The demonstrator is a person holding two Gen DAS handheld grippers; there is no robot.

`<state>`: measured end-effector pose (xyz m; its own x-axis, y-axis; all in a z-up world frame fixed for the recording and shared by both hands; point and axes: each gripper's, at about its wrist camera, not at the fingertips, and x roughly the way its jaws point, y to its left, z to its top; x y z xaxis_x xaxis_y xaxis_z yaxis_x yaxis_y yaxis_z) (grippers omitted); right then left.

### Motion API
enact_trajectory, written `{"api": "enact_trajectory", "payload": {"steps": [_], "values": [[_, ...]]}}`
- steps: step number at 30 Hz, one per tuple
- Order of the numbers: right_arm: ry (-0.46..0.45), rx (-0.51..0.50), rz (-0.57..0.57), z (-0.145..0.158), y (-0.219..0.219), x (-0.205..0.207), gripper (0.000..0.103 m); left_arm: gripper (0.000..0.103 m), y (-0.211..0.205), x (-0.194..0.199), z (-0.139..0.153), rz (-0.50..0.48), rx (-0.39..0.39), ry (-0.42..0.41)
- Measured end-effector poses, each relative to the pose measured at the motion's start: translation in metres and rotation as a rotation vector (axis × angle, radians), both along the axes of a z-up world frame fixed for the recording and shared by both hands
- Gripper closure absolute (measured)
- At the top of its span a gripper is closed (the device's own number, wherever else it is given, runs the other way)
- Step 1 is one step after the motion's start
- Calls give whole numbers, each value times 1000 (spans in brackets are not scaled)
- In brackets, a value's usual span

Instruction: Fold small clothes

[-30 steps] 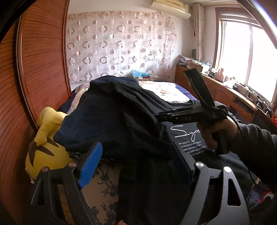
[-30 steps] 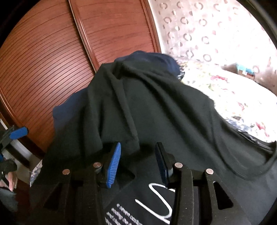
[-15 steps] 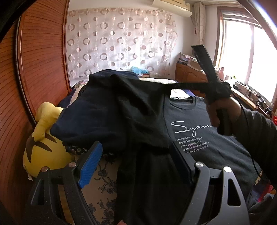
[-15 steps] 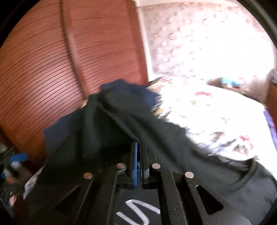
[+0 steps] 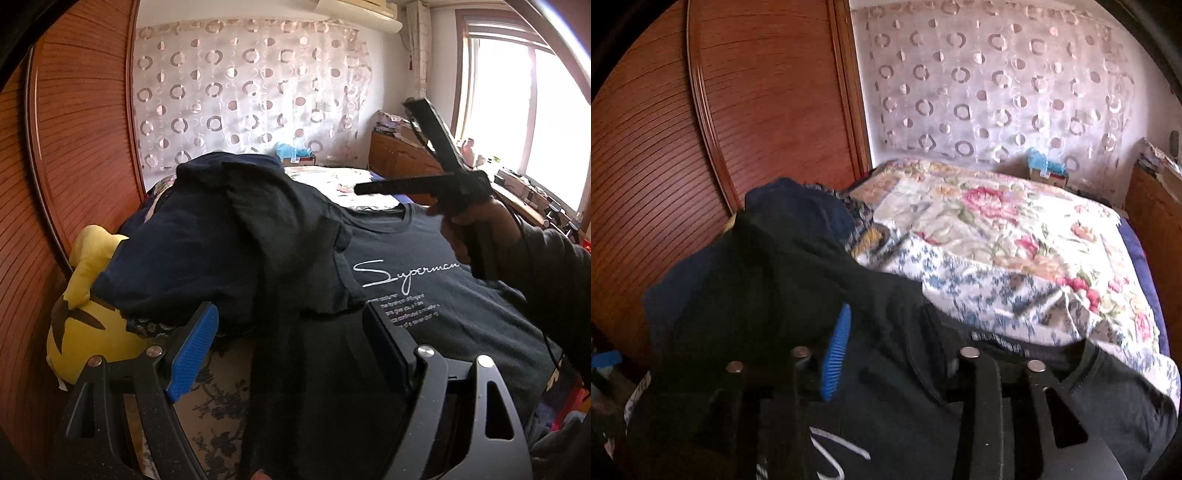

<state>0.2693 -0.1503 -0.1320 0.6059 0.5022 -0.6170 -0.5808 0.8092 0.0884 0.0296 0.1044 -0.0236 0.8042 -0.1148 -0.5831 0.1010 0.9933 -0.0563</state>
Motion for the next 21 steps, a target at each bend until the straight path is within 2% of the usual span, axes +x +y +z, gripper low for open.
{"api": "enact_trajectory", "payload": {"steps": [4,8,12,21], "values": [[0,-27,17,13,-18,-15,57,22,-11,4,0,-5,-4,-4],[7,-100,7,13,-41,-41,57,22,-24,10,-1,-9,1,-6],[2,-116,-17,16,-70,-64,57,22,-38,16,-3,-16,4,-3],[14,-62,-154,25,-138,-125,57,22,-72,30,-13,-85,29,27]]}}
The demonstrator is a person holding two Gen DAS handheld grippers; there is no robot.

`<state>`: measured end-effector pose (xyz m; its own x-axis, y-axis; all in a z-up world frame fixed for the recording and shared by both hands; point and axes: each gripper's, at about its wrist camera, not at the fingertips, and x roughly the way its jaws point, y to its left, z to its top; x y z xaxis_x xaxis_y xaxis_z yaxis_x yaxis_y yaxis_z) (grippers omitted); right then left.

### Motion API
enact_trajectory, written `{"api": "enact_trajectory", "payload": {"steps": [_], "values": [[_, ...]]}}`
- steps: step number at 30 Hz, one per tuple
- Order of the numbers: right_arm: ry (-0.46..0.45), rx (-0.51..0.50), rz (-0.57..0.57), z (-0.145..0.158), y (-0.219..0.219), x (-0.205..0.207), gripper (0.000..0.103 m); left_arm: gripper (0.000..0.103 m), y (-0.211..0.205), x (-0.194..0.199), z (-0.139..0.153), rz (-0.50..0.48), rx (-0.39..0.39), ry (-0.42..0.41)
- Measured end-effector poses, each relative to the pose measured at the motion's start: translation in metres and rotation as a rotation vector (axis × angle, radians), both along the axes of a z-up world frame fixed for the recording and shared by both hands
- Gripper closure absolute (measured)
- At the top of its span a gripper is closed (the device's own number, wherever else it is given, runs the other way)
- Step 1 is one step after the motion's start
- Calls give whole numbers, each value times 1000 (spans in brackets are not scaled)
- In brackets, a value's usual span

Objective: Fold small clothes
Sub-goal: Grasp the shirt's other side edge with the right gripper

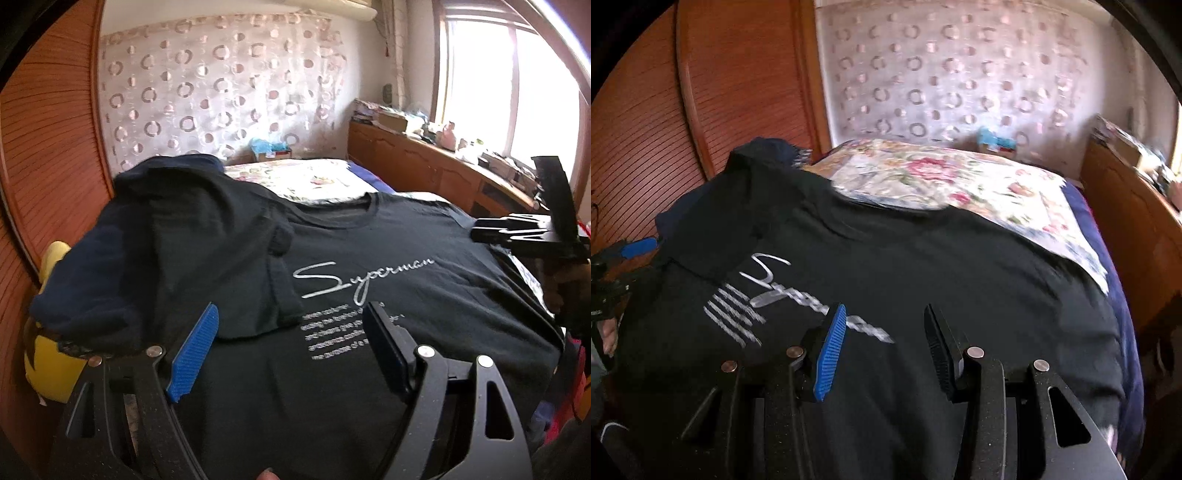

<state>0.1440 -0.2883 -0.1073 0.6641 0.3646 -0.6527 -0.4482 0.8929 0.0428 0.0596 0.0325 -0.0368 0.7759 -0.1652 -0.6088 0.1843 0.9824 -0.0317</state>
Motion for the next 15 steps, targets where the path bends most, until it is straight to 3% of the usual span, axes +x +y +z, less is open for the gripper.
{"api": "enact_trajectory", "payload": {"steps": [5,15], "values": [[1,-45,-98,-8,-33,-21,57,22,-16,12,-11,-44,5,43],[50,-113,-294,-18,-70,-22,57,22,-46,37,-37,-120,57,177]]}}
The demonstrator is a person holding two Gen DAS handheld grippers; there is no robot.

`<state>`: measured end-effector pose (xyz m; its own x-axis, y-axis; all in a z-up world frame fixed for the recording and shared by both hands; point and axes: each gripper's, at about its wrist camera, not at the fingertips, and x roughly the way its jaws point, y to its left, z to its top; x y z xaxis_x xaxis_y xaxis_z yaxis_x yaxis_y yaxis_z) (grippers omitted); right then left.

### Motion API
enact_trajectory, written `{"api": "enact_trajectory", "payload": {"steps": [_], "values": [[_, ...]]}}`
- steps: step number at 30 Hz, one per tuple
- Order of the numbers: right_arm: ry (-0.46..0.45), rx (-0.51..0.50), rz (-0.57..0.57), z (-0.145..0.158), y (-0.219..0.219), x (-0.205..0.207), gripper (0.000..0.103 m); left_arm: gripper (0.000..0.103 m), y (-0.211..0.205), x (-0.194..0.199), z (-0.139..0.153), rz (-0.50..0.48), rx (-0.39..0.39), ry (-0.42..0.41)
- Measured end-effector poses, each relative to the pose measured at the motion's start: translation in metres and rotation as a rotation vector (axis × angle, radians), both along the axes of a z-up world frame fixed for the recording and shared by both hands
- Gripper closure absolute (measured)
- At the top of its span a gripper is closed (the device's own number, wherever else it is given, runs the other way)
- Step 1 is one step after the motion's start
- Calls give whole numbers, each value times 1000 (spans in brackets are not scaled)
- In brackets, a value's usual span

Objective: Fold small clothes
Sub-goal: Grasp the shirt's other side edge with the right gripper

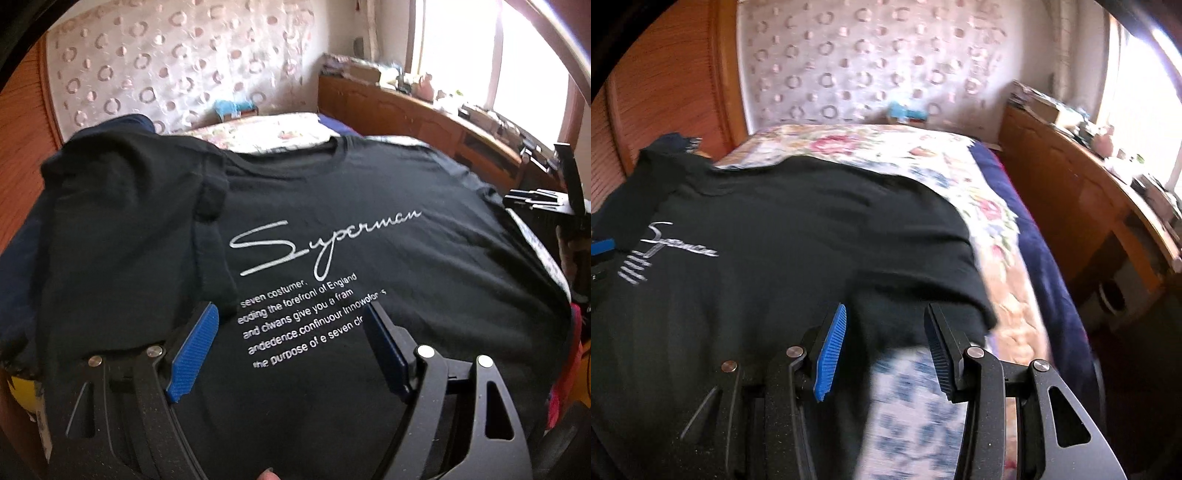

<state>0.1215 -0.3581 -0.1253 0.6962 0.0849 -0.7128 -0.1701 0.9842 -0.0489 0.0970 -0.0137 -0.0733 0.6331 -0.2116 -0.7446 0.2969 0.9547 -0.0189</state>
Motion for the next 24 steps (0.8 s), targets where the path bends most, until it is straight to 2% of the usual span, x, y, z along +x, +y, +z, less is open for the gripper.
{"api": "enact_trajectory", "payload": {"steps": [6,9,13,15,19,24], "values": [[47,17,-61,-8,-6,-1,57,22,-12,13,-10,-25,35,58],[63,48,-75,-3,-2,1,57,22,-19,19,-14,-38,59,72],[65,56,-91,2,-2,-1,57,22,-23,24,-15,-48,54,74],[74,75,-93,5,-1,0,57,19,-23,25,-16,-54,43,72],[81,107,-91,8,-1,2,57,0,-32,26,-20,-108,54,93],[96,150,-84,11,-1,6,57,0,-34,27,-20,-115,57,94]]}}
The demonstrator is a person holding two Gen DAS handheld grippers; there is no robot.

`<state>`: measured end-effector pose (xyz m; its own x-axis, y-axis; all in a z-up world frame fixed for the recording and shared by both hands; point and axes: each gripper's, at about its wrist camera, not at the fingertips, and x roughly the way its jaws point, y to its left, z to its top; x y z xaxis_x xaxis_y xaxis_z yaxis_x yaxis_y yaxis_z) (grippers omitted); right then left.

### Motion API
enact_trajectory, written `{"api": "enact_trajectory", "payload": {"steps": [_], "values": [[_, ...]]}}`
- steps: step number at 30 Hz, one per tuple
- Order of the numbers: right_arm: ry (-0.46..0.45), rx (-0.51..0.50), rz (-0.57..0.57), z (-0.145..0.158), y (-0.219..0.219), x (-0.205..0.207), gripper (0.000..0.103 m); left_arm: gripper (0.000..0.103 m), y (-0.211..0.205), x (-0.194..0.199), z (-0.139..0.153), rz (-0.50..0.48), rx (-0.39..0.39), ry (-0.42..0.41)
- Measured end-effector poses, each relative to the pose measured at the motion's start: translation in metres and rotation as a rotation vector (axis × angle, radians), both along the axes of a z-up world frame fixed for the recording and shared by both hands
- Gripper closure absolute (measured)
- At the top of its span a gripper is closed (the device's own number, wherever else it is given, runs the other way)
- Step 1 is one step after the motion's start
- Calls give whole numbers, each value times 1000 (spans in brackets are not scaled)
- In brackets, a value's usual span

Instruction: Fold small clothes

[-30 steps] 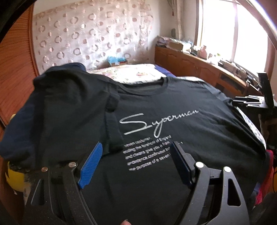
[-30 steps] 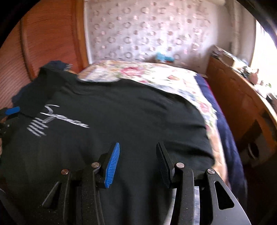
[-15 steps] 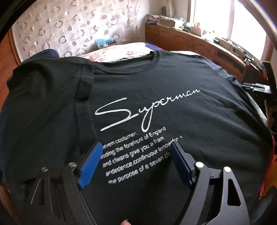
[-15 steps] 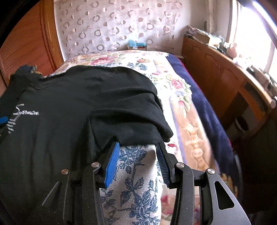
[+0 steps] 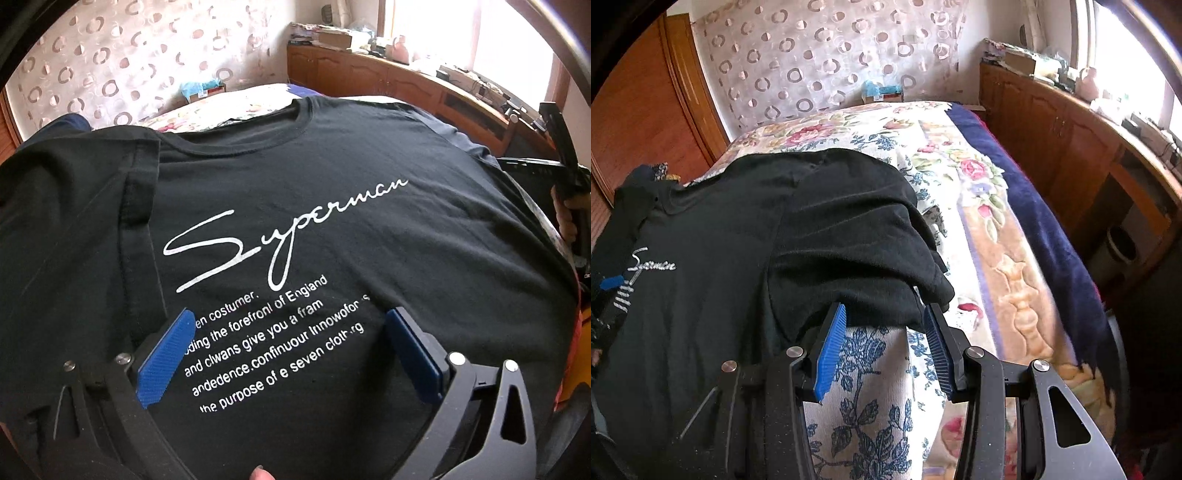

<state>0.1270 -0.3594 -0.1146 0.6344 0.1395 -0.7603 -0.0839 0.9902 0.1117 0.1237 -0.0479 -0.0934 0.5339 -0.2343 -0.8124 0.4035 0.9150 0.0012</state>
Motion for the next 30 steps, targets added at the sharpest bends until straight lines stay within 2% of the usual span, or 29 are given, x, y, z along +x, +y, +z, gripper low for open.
{"api": "enact_trajectory", "payload": {"steps": [4,7,10,12,16,19,24,27,30], "values": [[7,8,13,4,-11,4,58,0,1,0,0,0,-1,1],[1,17,45,1,-27,8,79,0,0,0,0,0,-1,1],[-17,-77,58,-2,-23,10,95,0,0,0,0,0,-1,1],[-20,-148,63,-6,-22,13,97,0,1,0,0,0,-1,1],[-49,-225,73,-1,-12,14,99,0,2,0,1,0,-1,1],[-110,-218,88,13,-4,7,99,0,1,0,0,1,-1,1],[-197,-161,189,35,26,-12,99,0,2,0,1,5,-1,1],[-194,-119,267,31,47,-24,99,0,3,1,0,18,-1,-1],[-146,-111,310,11,61,-30,99,0,9,-3,3,61,6,-20]]}}
